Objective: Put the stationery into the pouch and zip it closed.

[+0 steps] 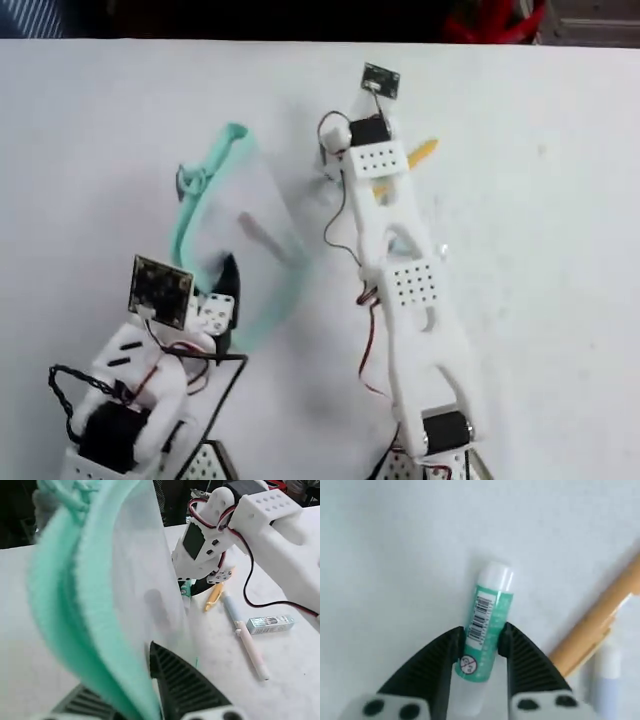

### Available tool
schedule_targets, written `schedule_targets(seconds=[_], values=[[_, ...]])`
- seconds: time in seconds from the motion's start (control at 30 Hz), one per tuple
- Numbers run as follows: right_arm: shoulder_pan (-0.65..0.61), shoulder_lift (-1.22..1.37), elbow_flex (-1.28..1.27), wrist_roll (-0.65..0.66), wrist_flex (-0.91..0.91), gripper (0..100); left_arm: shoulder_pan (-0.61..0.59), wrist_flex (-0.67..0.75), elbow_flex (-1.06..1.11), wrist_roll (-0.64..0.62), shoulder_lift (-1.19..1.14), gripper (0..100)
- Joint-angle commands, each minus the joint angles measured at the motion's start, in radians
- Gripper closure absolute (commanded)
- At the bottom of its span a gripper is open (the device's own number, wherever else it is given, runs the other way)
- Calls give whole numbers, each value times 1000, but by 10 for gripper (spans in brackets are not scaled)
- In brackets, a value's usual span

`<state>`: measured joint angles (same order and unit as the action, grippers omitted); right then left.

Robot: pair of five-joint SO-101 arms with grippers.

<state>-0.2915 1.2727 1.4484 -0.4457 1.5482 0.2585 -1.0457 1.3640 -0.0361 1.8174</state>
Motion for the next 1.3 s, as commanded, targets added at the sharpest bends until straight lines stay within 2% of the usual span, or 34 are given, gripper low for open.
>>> schedule_targets(seconds=[0.0, 0.07, 0.2, 0.37, 0.53, 0.73, 0.83, 1.0, 1.2, 1.27], values=[[31, -99, 158, -3, 142, 981, -12, 18, -26, -3, 12, 977], [36, -134, 229, -2, 179, 981, -7, 18, -25, -3, 12, 977], [48, -249, 176, 2, 179, 981, 56, 18, -12, 6, 12, 977], [41, -437, 150, 94, 183, 981, 136, 14, -9, 98, 12, 977], [8, -673, 150, 215, 183, 981, 145, 17, -9, 103, 12, 977], [-99, -914, 118, 334, 183, 981, 137, 15, -9, 103, 12, 977], [-163, -1040, -25, 342, 183, 981, 137, 12, -9, 103, 12, 977], [-249, -1308, -404, 338, 171, 981, 137, 11, 0, 101, 12, 977], [-282, -1515, -770, 348, -87, 981, 143, 12, 0, 101, 12, 977], [-291, -1543, -895, 390, -176, 981, 143, 11, 0, 100, 12, 977]])
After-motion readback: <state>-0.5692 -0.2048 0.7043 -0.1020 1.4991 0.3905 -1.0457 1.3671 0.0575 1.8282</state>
